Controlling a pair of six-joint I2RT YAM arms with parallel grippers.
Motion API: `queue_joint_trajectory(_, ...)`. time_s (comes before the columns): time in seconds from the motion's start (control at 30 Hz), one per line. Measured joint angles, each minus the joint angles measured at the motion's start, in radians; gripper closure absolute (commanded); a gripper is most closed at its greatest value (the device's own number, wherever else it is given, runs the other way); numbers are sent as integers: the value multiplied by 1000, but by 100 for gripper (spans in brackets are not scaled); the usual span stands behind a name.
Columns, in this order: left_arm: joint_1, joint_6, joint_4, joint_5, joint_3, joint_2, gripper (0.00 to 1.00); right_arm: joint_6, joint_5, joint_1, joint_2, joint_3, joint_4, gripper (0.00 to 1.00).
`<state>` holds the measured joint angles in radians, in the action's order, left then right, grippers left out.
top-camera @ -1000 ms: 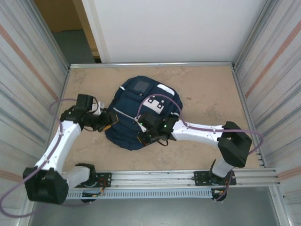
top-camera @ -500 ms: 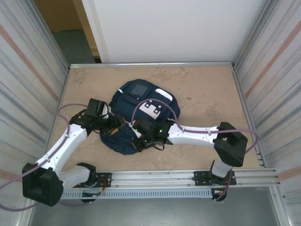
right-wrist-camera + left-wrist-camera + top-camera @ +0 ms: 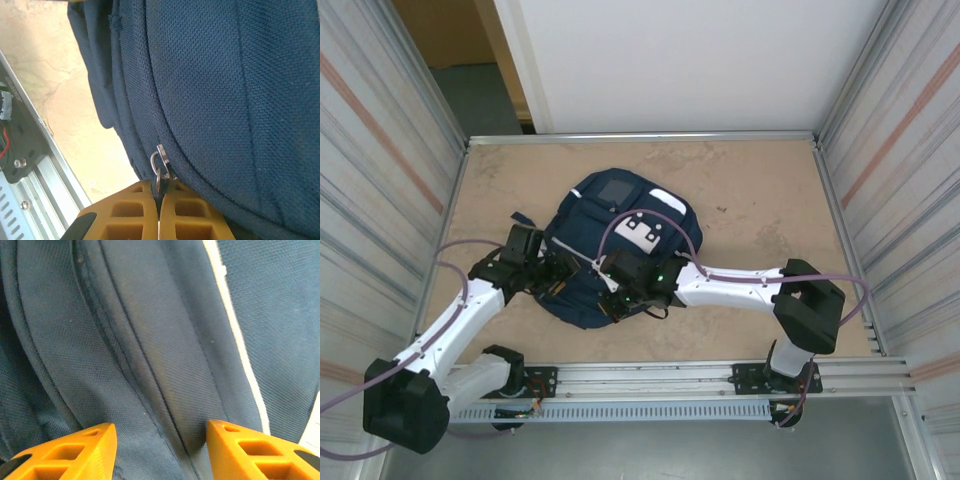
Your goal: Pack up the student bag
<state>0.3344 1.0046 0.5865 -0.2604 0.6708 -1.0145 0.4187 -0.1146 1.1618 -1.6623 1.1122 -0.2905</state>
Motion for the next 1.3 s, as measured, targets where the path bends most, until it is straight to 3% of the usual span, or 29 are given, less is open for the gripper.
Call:
queue_joint_trajectory(0.03, 0, 6, -5, 0, -1, -8, 59, 0, -3, 3, -4, 4, 3, 100)
queue_joint_trajectory(0.17, 0, 19, -52, -5, -1, -41, 99, 0, -10, 15, -15, 12, -1, 100)
queue_joint_trajectory(0.2, 0, 21, -58, -9, -3, -44, 100, -1, -5, 15, -15, 12, -7, 100)
queue_joint_trajectory(0.37, 2, -5, -68, -20, -7, -42, 100, -13, 15, -14, 18, -21, -47, 100)
queue_joint_trajectory(0.6, -6, -42, -72, -72, -8, -38, 100, -62, 66, -131, 127, -106, -151, 100)
queue_joint_trajectory(0.8, -5, -86, -88, -161, 8, -54, 100, -93, 13, -234, 156, -140, -143, 100)
queue_joint_trajectory(1.0, -4, -133, -98, -229, 32, -87, 100, -116, 6, -301, 143, -140, -123, 92)
queue_joint_trajectory(1.2, -2, -164, -86, -229, 32, -93, 100, -160, 11, -319, 141, -139, -134, 84)
queue_joint_trajectory(1.3, -2, -171, -87, -228, 32, -93, 87, -173, 5, -350, 161, -140, -150, 73)
